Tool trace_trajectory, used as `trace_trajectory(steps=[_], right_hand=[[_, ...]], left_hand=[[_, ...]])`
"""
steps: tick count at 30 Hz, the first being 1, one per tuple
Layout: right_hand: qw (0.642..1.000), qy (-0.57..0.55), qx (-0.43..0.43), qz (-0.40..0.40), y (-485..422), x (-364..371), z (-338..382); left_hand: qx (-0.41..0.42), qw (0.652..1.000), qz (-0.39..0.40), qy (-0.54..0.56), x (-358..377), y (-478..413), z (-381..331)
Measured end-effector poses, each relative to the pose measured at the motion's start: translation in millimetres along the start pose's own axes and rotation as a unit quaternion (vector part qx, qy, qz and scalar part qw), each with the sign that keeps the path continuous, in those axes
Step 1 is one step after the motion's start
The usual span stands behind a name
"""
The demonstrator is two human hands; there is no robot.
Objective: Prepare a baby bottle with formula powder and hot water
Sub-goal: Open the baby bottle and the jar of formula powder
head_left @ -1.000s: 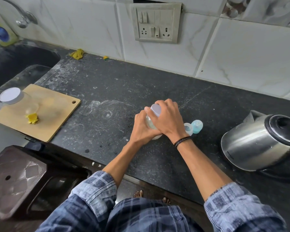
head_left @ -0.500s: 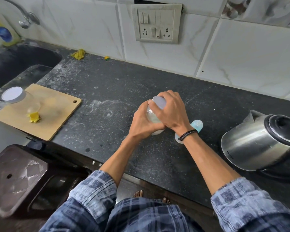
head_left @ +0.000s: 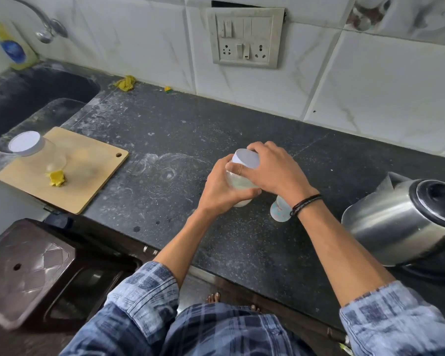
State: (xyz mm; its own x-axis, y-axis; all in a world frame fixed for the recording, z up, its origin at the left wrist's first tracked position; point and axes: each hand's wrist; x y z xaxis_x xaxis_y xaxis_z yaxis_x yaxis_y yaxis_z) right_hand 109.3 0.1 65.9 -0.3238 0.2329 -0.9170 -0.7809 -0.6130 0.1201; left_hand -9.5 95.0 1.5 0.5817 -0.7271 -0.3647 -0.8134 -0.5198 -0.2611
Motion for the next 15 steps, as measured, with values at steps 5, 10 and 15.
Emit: trace_trajectory(steps=[5, 10, 15], right_hand=[[0.998, -0.062, -0.032, 0.004, 3, 7, 1], [0.971, -0.194, -0.071, 0.123, 1, -2, -8], [0.992, -0.115, 0.026, 0.046, 1, 5, -1]], left_hand=[[0.011, 1.0, -0.004, 0.004, 3, 0, 0], [0.003, 1.0, 0.004, -0.006, 5, 2, 6], [0.013, 1.0, -0.007, -0.011, 11, 1, 10]])
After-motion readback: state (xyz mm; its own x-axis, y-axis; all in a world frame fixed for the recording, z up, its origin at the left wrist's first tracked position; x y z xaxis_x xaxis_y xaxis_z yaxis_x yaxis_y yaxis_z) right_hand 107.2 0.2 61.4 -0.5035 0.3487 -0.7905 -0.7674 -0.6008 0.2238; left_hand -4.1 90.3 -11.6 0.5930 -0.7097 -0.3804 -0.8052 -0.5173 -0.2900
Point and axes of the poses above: each hand's wrist, its own y-axis away from the middle knuckle, its own x-axis out of the palm, z = x × y, and after that the axes turned 14 degrees about x, right-handed
